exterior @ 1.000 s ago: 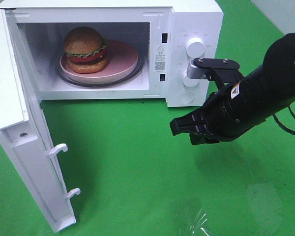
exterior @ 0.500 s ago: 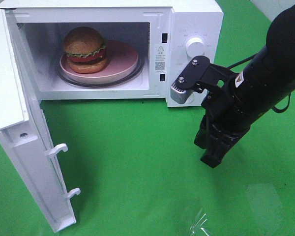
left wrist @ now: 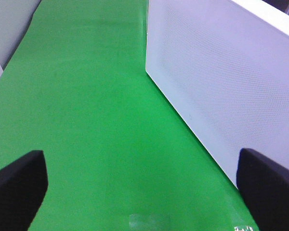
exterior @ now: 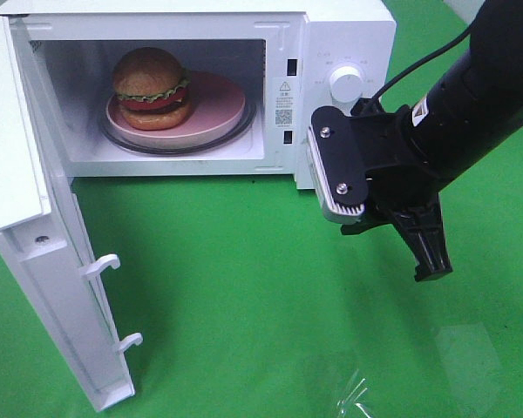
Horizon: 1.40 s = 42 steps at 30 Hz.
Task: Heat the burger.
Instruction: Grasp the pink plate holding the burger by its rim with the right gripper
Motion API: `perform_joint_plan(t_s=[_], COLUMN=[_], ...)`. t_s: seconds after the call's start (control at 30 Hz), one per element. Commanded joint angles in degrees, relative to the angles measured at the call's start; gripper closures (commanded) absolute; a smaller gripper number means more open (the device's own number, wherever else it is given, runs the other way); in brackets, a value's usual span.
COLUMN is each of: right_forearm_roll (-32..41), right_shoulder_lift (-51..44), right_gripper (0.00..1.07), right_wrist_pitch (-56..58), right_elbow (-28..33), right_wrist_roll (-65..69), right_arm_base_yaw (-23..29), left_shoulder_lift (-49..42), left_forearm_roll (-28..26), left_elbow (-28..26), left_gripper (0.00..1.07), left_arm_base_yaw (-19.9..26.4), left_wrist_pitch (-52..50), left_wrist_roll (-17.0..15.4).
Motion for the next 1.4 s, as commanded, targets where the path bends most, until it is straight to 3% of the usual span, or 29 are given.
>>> perform_joint_plan(t_s=[0.03, 0.07, 0.13, 0.17, 0.2, 0.3, 0.37, 0.43, 0.6, 1.4], right_forearm_roll=[-1.7, -1.7, -8.8, -8.8, -11.5, -12.3, -14.4, -15.4, -19.9, -20.7], right_shoulder_lift=[-0.3, -0.3, -0.3, -0.3, -0.3, -0.3, 0.3, 0.7, 4.2, 21.2], right_gripper=[0.87, 0.87, 0.65, 0.65, 0.51, 0.43, 0.18, 0.14, 0.13, 0.18], right_wrist_pitch=[-2.5, -2.5, -6.5, -6.5, -8.8, -9.6, -10.7, -10.3, -9.7, -10.8], right_elbow=[-0.5, -0.5, -0.5, -0.5, -0.6, -0.7, -2.5, -3.2, -8.1, -26.3], right_wrist_roll=[-4.2, -4.2, -2.3, -2.3, 0.5, 2.5, 9.0, 10.4, 14.3, 16.3], right_arm_base_yaw=[0.6, 0.6, 3.2, 3.2, 4.5, 4.8, 6.4, 6.6, 9.1, 10.9], left_shoulder_lift=[-0.3, -0.3, -0.3, -0.3, -0.3, -0.3, -0.3, -0.3, -0.3, -0.3], left_forearm_roll=[0.1, 0.1, 0.1, 0.1, 0.1, 0.1, 0.1, 0.1, 0.1, 0.1], left_elbow=[0.2, 0.2, 0.2, 0.2, 0.2, 0.2, 0.2, 0.2, 0.2, 0.2], left_gripper=[0.07, 0.07, 0.07, 0.07, 0.07, 0.07, 0.07, 0.07, 0.07, 0.07], left_arm_base_yaw=[0.1, 0.1, 0.1, 0.1, 0.1, 0.1, 0.1, 0.1, 0.1, 0.1], left_wrist_pitch=[-0.6, -0.6, -0.6, -0.6, -0.6, -0.6, -0.6, -0.6, -0.6, -0.6], left_wrist_roll=[-0.1, -0.1, -0.1, -0.1, -0.1, -0.1, -0.1, -0.1, -0.1, -0.1])
